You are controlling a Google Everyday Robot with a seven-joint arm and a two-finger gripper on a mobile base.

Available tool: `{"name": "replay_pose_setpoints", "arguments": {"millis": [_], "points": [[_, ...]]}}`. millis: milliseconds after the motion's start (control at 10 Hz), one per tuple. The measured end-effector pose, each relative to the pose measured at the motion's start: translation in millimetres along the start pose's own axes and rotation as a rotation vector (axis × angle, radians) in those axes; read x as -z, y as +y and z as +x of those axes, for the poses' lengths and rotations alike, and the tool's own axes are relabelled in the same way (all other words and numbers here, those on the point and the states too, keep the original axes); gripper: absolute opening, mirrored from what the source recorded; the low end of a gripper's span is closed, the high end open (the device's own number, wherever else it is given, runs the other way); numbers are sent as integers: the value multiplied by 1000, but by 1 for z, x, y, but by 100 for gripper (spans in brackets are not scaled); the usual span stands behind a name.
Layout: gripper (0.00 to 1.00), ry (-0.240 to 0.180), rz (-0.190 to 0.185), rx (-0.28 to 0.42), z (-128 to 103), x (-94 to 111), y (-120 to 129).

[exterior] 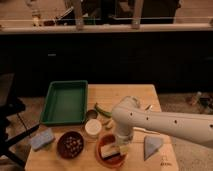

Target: Wipe red bowl with eraser

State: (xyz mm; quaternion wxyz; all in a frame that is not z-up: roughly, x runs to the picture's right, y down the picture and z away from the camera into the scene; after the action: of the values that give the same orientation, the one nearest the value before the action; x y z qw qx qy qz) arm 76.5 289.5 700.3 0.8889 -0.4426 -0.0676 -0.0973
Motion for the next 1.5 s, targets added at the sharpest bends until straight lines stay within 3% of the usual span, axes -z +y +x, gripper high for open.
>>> {"name": "replay_pose_setpoints", "arguments": {"millis": [500, 1200, 1500], "points": [[4, 24, -54, -17, 8, -13, -1], [4, 87, -56, -46, 24, -9, -19], [4, 91, -67, -15, 15, -12, -28]]}}
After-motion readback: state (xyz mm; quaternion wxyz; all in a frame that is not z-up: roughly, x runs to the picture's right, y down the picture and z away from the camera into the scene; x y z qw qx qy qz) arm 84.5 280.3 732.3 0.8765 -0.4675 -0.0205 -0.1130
